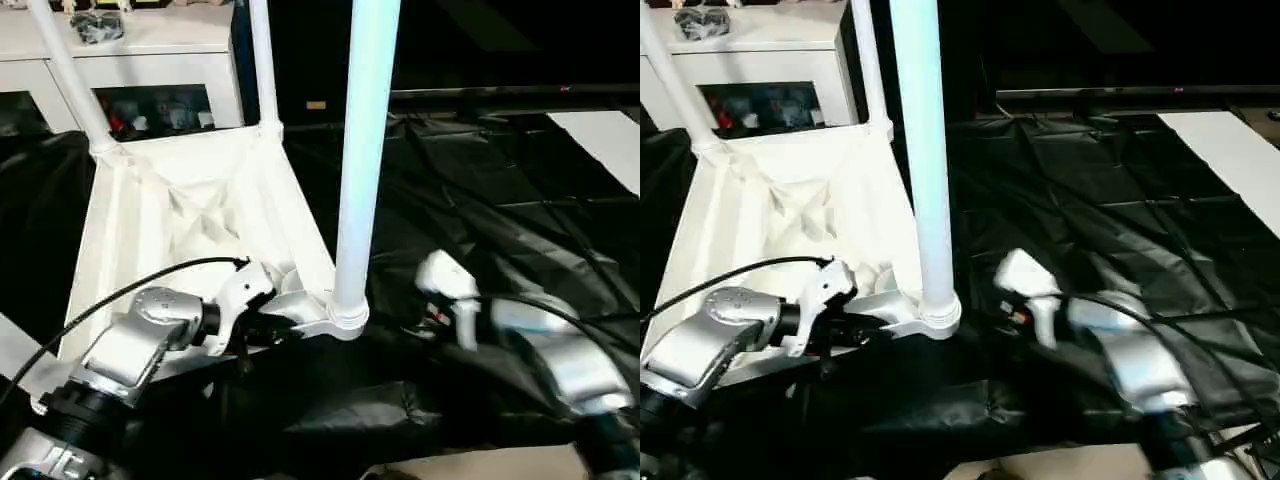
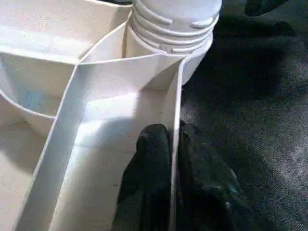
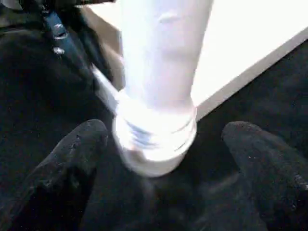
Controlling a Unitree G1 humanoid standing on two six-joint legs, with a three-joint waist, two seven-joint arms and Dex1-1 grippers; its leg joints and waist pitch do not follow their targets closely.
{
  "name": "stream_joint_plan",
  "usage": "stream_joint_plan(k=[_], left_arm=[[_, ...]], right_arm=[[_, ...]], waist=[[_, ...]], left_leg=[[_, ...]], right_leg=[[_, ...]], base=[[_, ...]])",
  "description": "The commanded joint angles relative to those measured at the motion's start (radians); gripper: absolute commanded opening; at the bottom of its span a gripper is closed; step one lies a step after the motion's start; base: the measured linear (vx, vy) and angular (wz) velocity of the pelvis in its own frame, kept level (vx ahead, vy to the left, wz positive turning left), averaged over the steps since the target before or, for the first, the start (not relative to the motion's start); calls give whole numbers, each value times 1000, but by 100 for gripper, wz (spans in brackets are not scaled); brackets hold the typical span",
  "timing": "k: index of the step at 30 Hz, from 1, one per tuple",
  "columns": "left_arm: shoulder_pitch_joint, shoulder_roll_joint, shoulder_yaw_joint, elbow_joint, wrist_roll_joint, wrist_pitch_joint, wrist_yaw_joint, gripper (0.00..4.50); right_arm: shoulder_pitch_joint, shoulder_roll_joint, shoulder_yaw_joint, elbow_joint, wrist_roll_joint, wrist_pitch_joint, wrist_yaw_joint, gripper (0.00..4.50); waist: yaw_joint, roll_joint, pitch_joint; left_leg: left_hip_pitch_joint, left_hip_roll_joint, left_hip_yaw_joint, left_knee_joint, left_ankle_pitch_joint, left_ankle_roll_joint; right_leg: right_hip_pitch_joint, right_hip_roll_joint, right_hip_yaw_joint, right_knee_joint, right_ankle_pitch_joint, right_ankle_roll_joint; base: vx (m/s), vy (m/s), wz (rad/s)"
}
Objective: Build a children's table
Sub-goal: Rotate leg to tighten
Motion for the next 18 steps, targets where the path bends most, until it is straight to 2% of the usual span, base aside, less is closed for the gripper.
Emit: stream_joint_plan(k=[1,4,6,8,9,10,11,18], left_arm=[[10,-11,-9,-6,4,-1,3,9],[8,-17,-8,-1,3,-4,5,1],[4,-22,-6,5,5,-8,6,0],[-2,-29,-4,13,5,-10,9,0],[-4,-31,-4,15,5,-10,10,0],[-6,-34,-4,16,5,-11,12,0],[-7,-34,-4,15,4,-10,12,0],[-5,-38,-1,16,7,-9,8,0]], right_arm=[[-46,41,14,72,-53,-43,-91,450],[-63,65,19,100,-50,-41,-109,450],[-70,76,35,112,-57,-41,-103,450],[-87,97,51,146,-70,-52,-103,432],[-94,103,54,158,-71,-57,-104,413],[-105,113,60,179,-73,-65,-107,413],[-111,117,62,189,-74,-70,-110,407],[-148,137,68,255,-74,-96,-103,338]], waist=[[2,-4,-59],[-2,-6,-59],[-2,-6,-59],[-4,-7,-61],[0,-6,-60],[0,-6,-60],[-1,-5,-60],[-1,-3,-59]], left_leg=[[11,11,-7,-74,-298,-1],[4,9,-9,-76,-296,-4],[10,11,-8,-75,-304,-3],[5,10,-8,-75,-292,-2],[10,11,-5,-74,-293,-2],[12,12,-5,-73,-295,-2],[8,11,-6,-75,-292,-4],[9,12,-7,-77,-308,-9]], right_leg=[[35,-56,31,-97,-492,-120],[43,-57,30,-95,-471,-125],[39,-55,32,-94,-463,-126],[43,-56,33,-89,-435,-141],[39,-56,34,-91,-426,-145],[38,-56,34,-90,-425,-149],[43,-57,34,-88,-424,-152],[44,-57,34,-89,-429,-148]], base=[[0,0,0],[0,0,0],[0,0,0],[0,0,0],[0,0,0],[0,0,0],[0,0,0],[0,0,0]])
